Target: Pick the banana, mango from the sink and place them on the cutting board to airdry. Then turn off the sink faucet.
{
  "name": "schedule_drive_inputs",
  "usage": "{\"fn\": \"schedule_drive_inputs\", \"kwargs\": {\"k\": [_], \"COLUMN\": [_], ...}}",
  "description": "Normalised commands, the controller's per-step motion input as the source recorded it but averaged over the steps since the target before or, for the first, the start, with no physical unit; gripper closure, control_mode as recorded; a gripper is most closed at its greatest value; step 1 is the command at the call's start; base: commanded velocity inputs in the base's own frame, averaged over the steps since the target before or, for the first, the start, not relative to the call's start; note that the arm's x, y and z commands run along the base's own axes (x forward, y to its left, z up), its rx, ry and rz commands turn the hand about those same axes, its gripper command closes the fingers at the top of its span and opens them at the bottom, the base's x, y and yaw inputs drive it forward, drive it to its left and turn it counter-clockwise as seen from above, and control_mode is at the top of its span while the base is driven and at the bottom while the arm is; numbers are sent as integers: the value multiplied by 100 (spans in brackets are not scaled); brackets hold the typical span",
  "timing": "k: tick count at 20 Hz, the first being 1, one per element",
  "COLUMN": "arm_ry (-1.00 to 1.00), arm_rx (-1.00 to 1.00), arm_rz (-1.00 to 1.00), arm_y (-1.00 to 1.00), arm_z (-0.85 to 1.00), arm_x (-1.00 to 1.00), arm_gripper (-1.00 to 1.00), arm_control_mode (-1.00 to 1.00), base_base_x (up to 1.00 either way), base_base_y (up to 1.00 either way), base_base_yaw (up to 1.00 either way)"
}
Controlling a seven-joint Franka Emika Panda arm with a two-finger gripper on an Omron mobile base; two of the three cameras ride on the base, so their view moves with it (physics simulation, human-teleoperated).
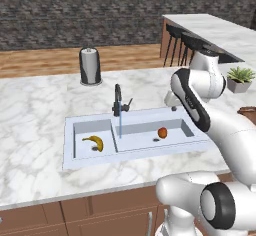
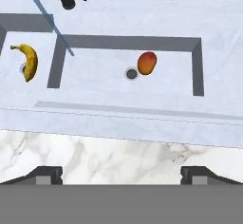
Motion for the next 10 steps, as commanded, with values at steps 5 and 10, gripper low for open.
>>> {"fn": "schedule_drive_inputs", "kwargs": {"k": [5, 10], "arm_ry": [1, 0], "arm_rx": [0, 0], "arm_rz": [0, 2], "arm_y": [-6, -1], "arm_z": [-14, -44], "arm_x": [34, 31], "arm_gripper": [-100, -100], "arm_control_mode": [-100, -100], "base_base_x": [0, 0], "base_base_y": [0, 0], "base_base_yaw": [0, 0]}}
